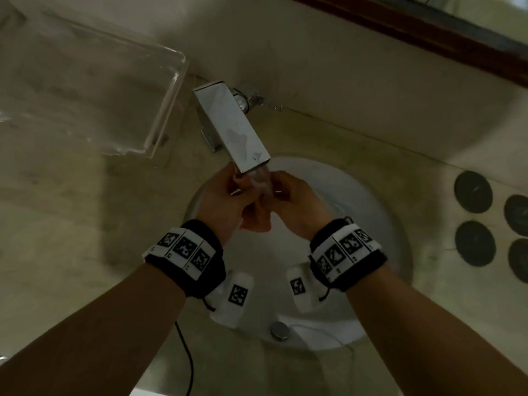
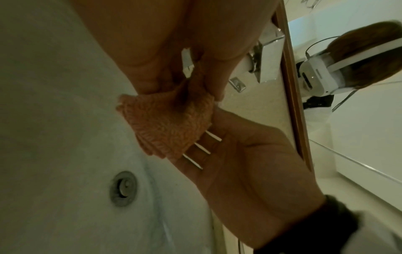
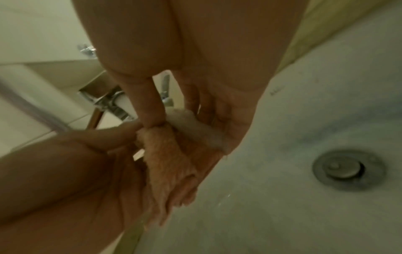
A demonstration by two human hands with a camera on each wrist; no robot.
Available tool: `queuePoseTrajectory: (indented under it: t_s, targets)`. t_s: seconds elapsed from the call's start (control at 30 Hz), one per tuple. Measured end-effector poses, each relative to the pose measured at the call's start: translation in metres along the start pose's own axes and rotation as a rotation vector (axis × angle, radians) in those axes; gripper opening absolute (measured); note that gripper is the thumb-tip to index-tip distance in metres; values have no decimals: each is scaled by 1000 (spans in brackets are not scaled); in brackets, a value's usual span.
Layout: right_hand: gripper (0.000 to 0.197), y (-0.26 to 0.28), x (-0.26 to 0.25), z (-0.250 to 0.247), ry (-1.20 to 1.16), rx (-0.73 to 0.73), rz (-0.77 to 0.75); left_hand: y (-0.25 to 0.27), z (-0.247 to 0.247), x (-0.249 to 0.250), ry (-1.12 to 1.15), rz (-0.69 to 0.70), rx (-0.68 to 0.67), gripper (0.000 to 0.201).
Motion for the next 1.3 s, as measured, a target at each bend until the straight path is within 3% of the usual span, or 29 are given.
queuePoseTrajectory:
  t_s: [0.2,0.3,0.6,0.8,0.9,1.0,1.17,1.23,1.3]
  targets:
    - [15,-3,6,-11,-129,89,2,-5,-5,-2,-77,18,-3,39]
    - [21,-4,6,-19,-218,122,-8,-9,-7,-4,-133,34,2,55]
    - [35,2,5,-27,-460,120,-4,-15,-18,-14,-213,25,93,36]
    - [40,3,1,-33,-253,154,-99,-14,-14,-11,-166,34,88,42]
    - [50,4,2,-32,-188,98,-85,-5,1,-3,-170,59,-58,40]
    - [58,2,2,-33,35,110,-96,-7,3,-3,-317,90,-95,45]
    - [23,1,-7,-30,384,116,-146,-14,-4,-9,-475,50,4,16]
    - [18,-1,-6,-30,398,140,-149,-14,-5,-6,-455,58,27,9]
    - [17,-3,-4,-29,360,154,-157,-17,-9,-5,-451,87,83,33]
Point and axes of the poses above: each hand's wrist, its own y-axis away from the middle knuckle, its own z-axis out of the palm, x = y × z, the point moved 7 cm from there along -y, towards the middle knuckle, and after that the axes turned 4 degrees about -z, right-handed, at the moved point
